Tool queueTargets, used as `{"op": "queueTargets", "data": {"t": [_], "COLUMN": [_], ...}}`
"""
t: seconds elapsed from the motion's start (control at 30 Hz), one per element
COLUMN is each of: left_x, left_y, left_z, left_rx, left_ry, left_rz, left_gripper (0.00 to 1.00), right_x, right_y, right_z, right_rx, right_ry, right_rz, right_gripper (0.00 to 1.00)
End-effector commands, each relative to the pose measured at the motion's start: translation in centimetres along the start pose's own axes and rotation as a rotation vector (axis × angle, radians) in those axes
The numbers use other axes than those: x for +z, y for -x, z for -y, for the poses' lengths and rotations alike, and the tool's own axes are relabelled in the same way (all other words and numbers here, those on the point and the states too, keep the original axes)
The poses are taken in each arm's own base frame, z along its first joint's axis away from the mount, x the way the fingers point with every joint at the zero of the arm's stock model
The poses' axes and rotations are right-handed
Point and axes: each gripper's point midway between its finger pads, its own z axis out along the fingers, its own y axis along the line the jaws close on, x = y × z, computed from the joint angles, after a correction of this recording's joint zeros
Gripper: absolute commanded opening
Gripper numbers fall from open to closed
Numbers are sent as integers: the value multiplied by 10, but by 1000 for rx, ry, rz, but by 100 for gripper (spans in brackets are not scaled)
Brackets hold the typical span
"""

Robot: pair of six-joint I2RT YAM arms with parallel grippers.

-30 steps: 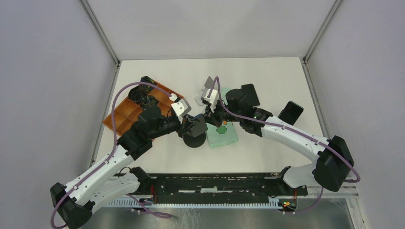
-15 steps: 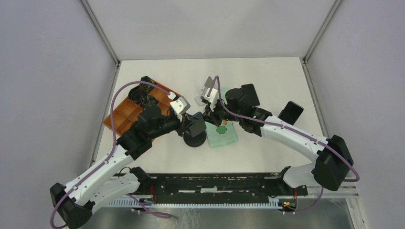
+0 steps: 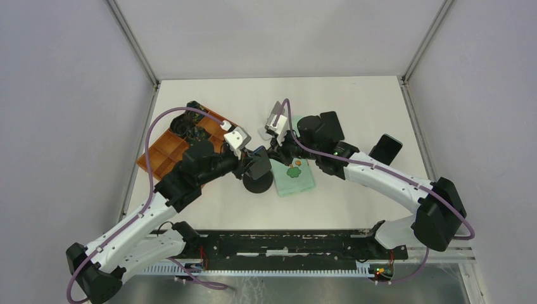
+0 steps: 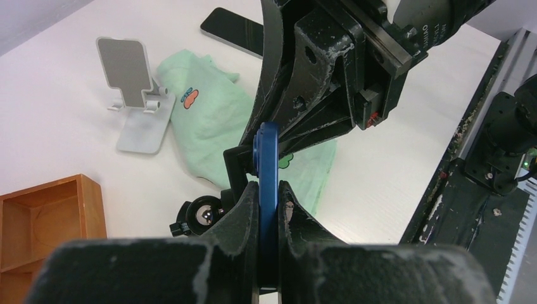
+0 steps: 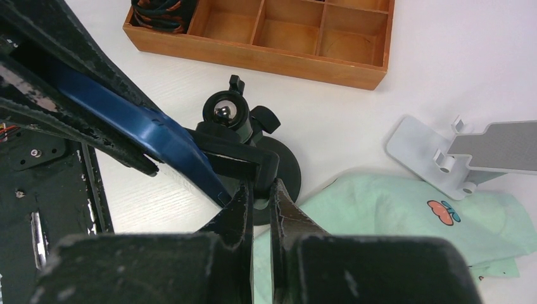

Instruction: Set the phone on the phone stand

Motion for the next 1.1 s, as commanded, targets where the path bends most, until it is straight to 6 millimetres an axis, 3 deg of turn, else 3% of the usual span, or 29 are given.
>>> {"op": "queueTargets", "data": {"t": [0.0,1.07], "left_x": [-24,-29], "left_y": [-8,-13], "left_z": [-50,-64], "left_rx": [-2,-28], "left_ry": [276,368], "left_rz": [-70,-86], "left_gripper": [2,2], "right_x": [-27,-27], "right_y": [-13,-19], "right_z": [70,73], "right_rx": [31,46], "right_ry": [-280,-287], "right_rz": [-79,-77], "right_gripper": [0,0]}}
